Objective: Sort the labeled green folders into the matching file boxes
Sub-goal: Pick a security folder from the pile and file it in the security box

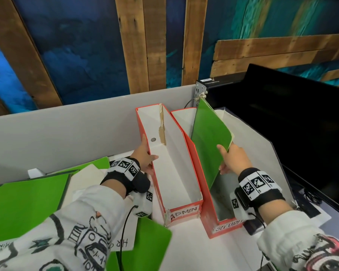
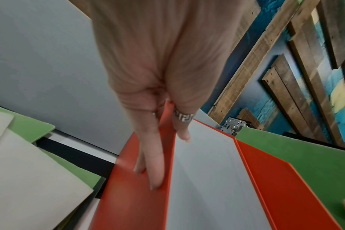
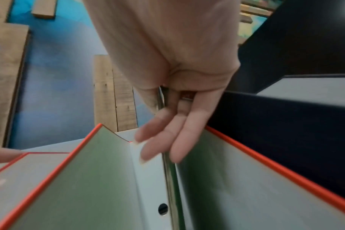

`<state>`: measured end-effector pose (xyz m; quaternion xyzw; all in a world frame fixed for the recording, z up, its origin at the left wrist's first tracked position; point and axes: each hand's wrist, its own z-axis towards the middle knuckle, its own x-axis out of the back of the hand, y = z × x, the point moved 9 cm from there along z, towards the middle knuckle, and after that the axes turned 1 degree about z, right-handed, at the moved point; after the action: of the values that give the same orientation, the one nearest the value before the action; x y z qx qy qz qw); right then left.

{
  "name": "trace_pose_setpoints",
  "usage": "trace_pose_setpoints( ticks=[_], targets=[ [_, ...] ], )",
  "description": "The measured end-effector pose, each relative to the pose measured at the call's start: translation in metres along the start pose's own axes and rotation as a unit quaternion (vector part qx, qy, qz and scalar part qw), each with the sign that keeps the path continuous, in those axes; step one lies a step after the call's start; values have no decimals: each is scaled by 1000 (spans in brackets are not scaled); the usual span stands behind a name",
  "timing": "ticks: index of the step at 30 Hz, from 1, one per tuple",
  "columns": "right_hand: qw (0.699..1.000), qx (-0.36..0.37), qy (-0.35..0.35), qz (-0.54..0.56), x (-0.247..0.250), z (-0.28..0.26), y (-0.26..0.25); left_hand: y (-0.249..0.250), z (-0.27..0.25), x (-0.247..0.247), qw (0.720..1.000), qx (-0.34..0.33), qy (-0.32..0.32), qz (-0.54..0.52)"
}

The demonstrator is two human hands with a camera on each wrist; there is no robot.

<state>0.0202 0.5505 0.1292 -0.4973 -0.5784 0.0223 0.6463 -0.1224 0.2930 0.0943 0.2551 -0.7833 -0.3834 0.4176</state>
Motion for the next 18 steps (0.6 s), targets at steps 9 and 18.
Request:
trace_pose_setpoints(
  ticks=[9,18],
  targets=[
    [989,93,93,68,5,-10,12,3,-5,-1,1000,-1,1,4],
    [965,134,167,149,3,-26,27,6,-15,-2,1000,2,0,-6]
  ],
)
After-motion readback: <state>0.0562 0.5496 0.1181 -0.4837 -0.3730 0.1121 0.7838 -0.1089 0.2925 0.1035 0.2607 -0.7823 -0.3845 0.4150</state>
